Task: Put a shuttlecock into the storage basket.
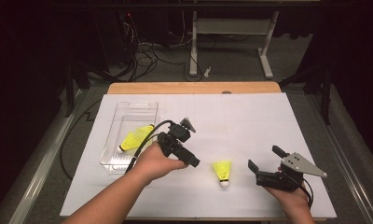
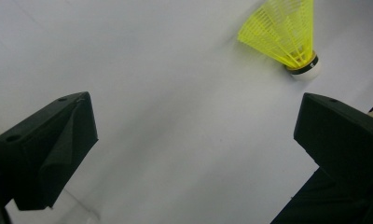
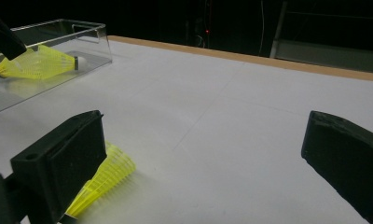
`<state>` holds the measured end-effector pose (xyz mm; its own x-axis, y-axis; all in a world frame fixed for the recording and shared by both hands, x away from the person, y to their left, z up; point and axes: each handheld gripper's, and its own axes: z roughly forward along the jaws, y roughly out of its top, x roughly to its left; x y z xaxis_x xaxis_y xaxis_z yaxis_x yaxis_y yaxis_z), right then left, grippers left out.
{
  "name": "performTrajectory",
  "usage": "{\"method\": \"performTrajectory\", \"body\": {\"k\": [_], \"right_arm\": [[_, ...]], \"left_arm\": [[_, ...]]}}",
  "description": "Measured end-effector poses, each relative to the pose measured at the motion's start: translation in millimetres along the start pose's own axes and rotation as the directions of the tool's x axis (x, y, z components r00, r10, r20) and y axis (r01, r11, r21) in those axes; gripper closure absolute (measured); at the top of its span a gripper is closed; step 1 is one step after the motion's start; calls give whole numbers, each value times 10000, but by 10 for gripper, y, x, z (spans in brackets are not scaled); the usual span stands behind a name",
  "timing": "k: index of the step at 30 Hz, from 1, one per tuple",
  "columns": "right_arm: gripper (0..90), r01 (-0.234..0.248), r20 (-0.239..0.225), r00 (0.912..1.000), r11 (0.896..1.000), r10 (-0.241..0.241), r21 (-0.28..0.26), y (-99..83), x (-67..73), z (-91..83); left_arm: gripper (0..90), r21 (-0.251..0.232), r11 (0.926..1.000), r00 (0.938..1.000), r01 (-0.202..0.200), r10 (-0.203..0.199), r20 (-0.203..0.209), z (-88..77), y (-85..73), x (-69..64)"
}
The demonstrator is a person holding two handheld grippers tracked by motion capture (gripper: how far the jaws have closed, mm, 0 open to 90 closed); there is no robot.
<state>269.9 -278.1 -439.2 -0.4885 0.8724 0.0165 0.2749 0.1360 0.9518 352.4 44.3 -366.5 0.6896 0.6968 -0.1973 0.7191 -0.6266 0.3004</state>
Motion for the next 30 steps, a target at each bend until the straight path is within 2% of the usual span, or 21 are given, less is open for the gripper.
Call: {"method": "performTrajectory", "body": {"k": [10, 15, 20, 25, 30], "right_arm": [[3, -46, 5, 10000, 10000, 46, 18, 2, -18, 3], [3, -48, -7, 10000, 10000, 48, -8, 5, -21, -4], [3, -7, -59, 10000, 10000, 7, -9, 6, -11, 1], [7, -27, -59, 10000, 10000, 27, -6, 9, -15, -7], [10, -33, -89, 10000, 10000, 33, -10, 15, -15, -13]], "left_arm": [[27, 67, 9994, 9987, -327, 325, 391, 155, 92, -101], [61, -174, 9986, 9968, -497, 507, 625, 214, 117, -157], [93, -189, 9974, 9955, -690, 701, 634, 264, 150, -193], [179, -218, 9949, 9916, -983, 998, 822, 297, 195, -239], [261, -150, 9904, 9873, -1372, 1379, 783, 340, 233, -316]]}}
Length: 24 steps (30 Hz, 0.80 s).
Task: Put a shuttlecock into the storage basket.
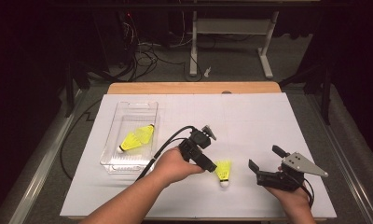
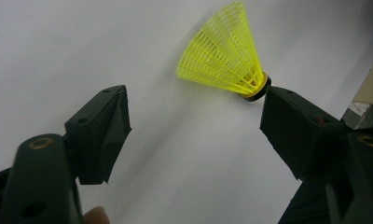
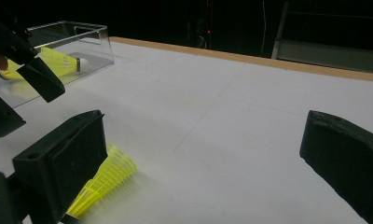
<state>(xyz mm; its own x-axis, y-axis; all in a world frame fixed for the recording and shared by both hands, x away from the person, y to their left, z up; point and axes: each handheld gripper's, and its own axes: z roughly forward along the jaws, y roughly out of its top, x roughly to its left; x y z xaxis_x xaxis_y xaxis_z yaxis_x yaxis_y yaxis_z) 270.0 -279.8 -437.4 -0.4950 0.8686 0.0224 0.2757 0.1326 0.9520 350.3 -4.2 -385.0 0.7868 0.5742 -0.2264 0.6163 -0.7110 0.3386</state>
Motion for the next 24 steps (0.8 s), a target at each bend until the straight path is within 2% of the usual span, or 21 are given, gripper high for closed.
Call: {"method": "performTrajectory", "body": {"k": [2, 7, 12, 24], "right_arm": [[10, 10, -10, 10000, 10000, -10, 0, 1, 1, -3], [11, -16, -31, 10000, 10000, 16, -9, 6, 4, -8], [13, -13, -23, 10000, 10000, 13, 32, 9, -4, -10], [15, 27, -42, 10000, 10000, -26, 48, 10, -4, -10]], "left_arm": [[270, 123, 9999, 9999, -86, 87, -111, 31, 25, -12], [304, 154, 9999, 9998, -36, 33, 215, 104, 85, -9], [390, 13, 9999, 9982, -124, 123, 591, 129, 141, 5], [460, 113, 9989, 9963, -445, 436, 738, 242, 229, 2]]}}
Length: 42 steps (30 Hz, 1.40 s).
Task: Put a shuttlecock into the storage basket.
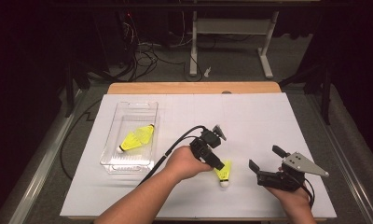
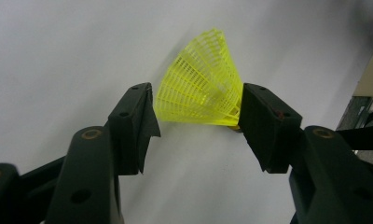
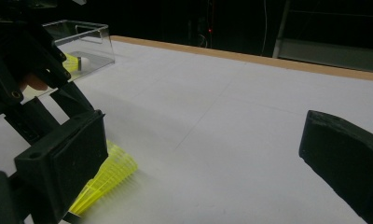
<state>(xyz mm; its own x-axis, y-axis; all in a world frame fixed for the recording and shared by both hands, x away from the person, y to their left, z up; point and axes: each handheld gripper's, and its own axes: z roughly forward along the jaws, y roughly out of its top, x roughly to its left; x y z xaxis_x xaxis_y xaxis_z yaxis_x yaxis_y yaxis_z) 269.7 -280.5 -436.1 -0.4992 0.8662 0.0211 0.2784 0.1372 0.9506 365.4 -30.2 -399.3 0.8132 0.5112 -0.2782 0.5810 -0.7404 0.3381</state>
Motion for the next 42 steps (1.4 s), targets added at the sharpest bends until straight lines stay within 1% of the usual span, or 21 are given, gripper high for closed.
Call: {"method": "performTrajectory", "body": {"k": [2, 4, 6, 8, 13, 16, 20, 27, 28, 29, 31, 36, 39, 42], "right_arm": [[15, -12, 4, 10000, 10000, 12, 11, -1, 5, 1], [15, -37, -4, 10000, 10000, 37, 19, -1, 7, 2], [16, 13, -9, 10000, 10000, -13, 8, -2, 2, 5], [16, -4, 12, 10000, 10000, 4, 14, -4, 0, 7], [16, -16, -13, 10000, 10000, 16, 20, -6, 1, 7], [16, -12, -19, 10000, 10000, 12, 45, -7, 5, 11], [16, 2, -9, 10000, 10000, -2, 23, -7, 1, 10], [17, 2, 0, 10000, 10000, -2, 27, -7, 2, 10], [17, -6, -2, 10000, 10000, 6, 30, -6, 3, 9], [18, -8, -1, 10000, 10000, 8, 29, -6, 3, 9], [18, 22, -10, 10000, 10000, -22, 19, -7, 3, 9], [18, 7, 5, 10000, 10000, -7, 22, -8, 4, 9], [20, 22, 7, 10000, 10000, -22, 4, -9, 0, 9], [20, 33, 11, 10000, 10000, -33, 5, -8, 5, 9]], "left_arm": [[470, -38, 10000, 10000, -69, 69, -22, 7, 12, -5], [480, -28, 10000, 10000, -54, 54, 54, 21, 21, -12], [480, 74, 9999, 9999, -150, 150, 13, 36, 31, -18], [487, 102, 9998, 9999, -159, 159, -11, 49, 39, -15], [514, 245, 9996, 9999, -127, 125, 71, 87, 57, -14], [530, 341, 9992, 9997, -219, 217, 83, 108, 58, -25], [587, 459, 9986, 9996, -278, 278, 6, 120, 54, -24], [665, 489, 9980, 9991, -406, 410, -74, 107, 42, -20], [677, 467, 9982, 9992, -387, 388, -25, 105, 40, -16], [691, 377, 9989, 9996, -267, 263, 95, 106, 35, -4], [722, 388, 9990, 9997, -201, 196, 134, 113, 28, 8], [805, 358, 9989, 9995, -290, 284, 163, 108, 10, 5], [873, 345, 9986, 9991, -399, 394, 147, 107, 4, 0], [899, 305, 9984, 9988, -476, 472, 153, 113, 0, -10]]}}
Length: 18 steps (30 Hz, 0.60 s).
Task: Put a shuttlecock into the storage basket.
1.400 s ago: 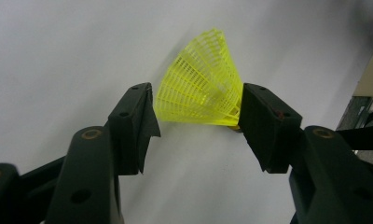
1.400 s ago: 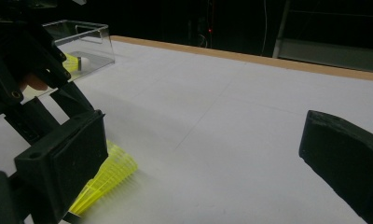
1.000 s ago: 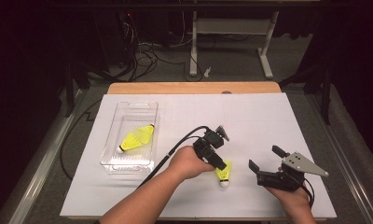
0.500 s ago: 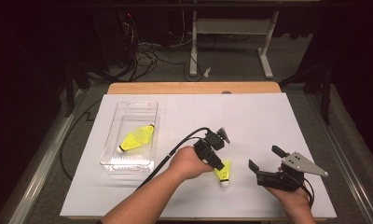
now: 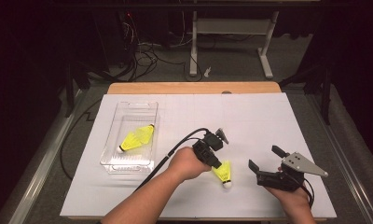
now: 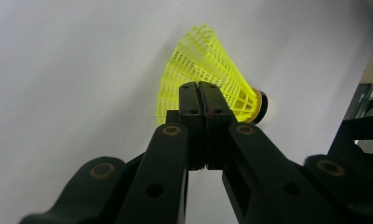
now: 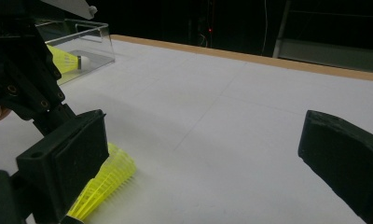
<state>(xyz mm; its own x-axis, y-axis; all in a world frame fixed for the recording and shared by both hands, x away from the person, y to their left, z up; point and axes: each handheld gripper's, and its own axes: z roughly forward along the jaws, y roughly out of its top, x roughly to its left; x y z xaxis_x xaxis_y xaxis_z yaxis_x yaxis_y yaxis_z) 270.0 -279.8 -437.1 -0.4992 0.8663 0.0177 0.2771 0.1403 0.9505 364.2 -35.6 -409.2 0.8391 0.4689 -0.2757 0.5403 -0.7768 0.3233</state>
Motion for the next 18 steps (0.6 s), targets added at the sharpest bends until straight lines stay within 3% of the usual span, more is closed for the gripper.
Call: {"method": "performTrajectory", "body": {"k": [18], "right_arm": [[21, -34, 16, 10000, 10000, 34, 0, -2, -1, 0]], "left_arm": [[900, -453, 9989, 9990, 76, -57, 436, -119, -39, -9]]}}
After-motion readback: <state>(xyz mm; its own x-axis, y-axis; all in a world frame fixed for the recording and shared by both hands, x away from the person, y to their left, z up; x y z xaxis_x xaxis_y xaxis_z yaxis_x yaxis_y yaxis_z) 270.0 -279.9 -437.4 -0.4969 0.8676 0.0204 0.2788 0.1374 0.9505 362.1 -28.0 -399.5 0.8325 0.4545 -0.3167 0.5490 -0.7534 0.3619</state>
